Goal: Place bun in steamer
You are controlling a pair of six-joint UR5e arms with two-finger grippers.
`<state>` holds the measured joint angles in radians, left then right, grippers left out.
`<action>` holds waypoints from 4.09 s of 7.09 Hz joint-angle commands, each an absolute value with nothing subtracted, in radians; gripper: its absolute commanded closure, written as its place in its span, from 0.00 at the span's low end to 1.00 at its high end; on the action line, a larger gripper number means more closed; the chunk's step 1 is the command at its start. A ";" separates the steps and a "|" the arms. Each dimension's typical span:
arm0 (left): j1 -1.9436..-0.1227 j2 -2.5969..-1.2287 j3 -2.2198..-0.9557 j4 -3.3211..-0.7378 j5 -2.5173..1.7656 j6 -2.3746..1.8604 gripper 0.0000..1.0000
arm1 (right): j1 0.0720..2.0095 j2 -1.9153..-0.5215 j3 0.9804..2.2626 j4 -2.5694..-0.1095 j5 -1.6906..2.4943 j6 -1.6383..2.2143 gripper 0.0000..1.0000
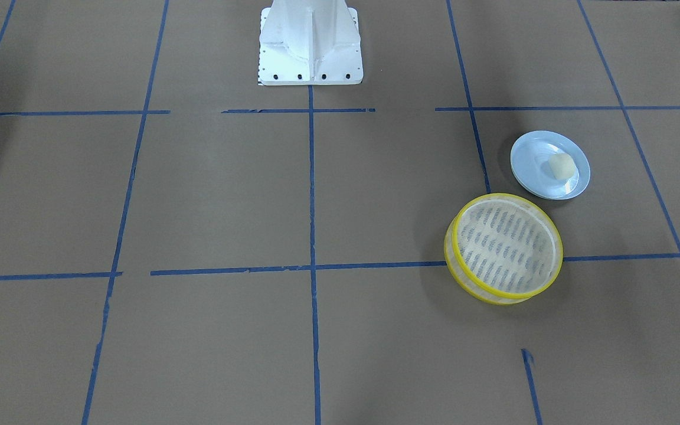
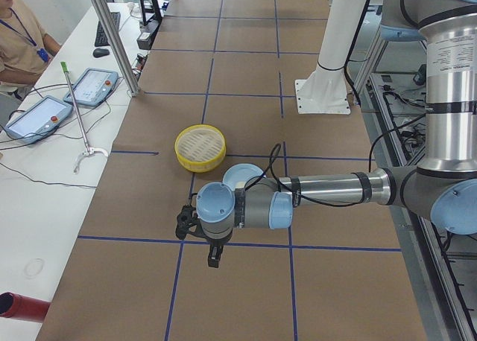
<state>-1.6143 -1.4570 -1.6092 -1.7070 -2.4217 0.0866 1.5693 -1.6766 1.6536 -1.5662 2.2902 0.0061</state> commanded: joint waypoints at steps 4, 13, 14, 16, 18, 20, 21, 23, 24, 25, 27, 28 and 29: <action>-1.214 -1.451 -1.734 -2.126 -2.319 -0.820 0.00 | 1.569 -1.677 1.654 -1.566 2.290 0.006 0.00; -0.885 -1.459 -1.746 -2.079 -2.221 -1.063 0.11 | 1.569 -1.677 1.654 -1.566 2.290 0.006 0.00; -0.879 -1.463 -1.729 -2.082 -2.221 -1.063 0.14 | 1.569 -1.677 1.654 -1.566 2.290 0.006 0.00; -0.877 -1.476 -1.707 -2.083 -2.220 -1.060 0.19 | 1.569 -1.677 1.654 -1.566 2.290 0.006 0.00; -0.867 -1.477 -1.695 -2.085 -2.220 -1.057 0.23 | 1.569 -1.677 1.654 -1.566 2.290 0.006 0.00; -0.859 -1.486 -1.683 -2.085 -2.220 -1.057 0.24 | 1.569 -1.677 1.654 -1.566 2.290 0.006 0.00; -0.856 -1.502 -1.672 -2.083 -2.220 -1.057 0.30 | 1.569 -1.677 1.654 -1.566 2.290 0.006 0.00; -0.856 -1.500 -1.674 -2.082 -2.220 -1.054 0.71 | 1.569 -1.677 1.654 -1.566 2.290 0.006 0.00; -0.856 -1.500 -1.680 -2.082 -2.221 -1.054 0.82 | 1.569 -1.677 1.654 -1.566 2.290 0.006 0.00; -0.862 -1.502 -1.730 -2.077 -2.227 -1.058 0.89 | 1.569 -1.675 1.654 -1.566 2.290 0.006 0.00; -0.975 -1.532 -1.853 -2.077 -2.232 -1.063 0.89 | 1.569 -1.677 1.654 -1.566 2.290 0.006 0.00; -1.021 -1.633 -1.844 -2.048 -2.232 -1.065 0.88 | 1.569 -1.677 1.654 -1.566 2.290 0.006 0.00; -1.022 -1.767 -1.810 -1.916 -2.224 -1.062 0.87 | 1.569 -1.677 1.654 -1.566 2.290 0.006 0.00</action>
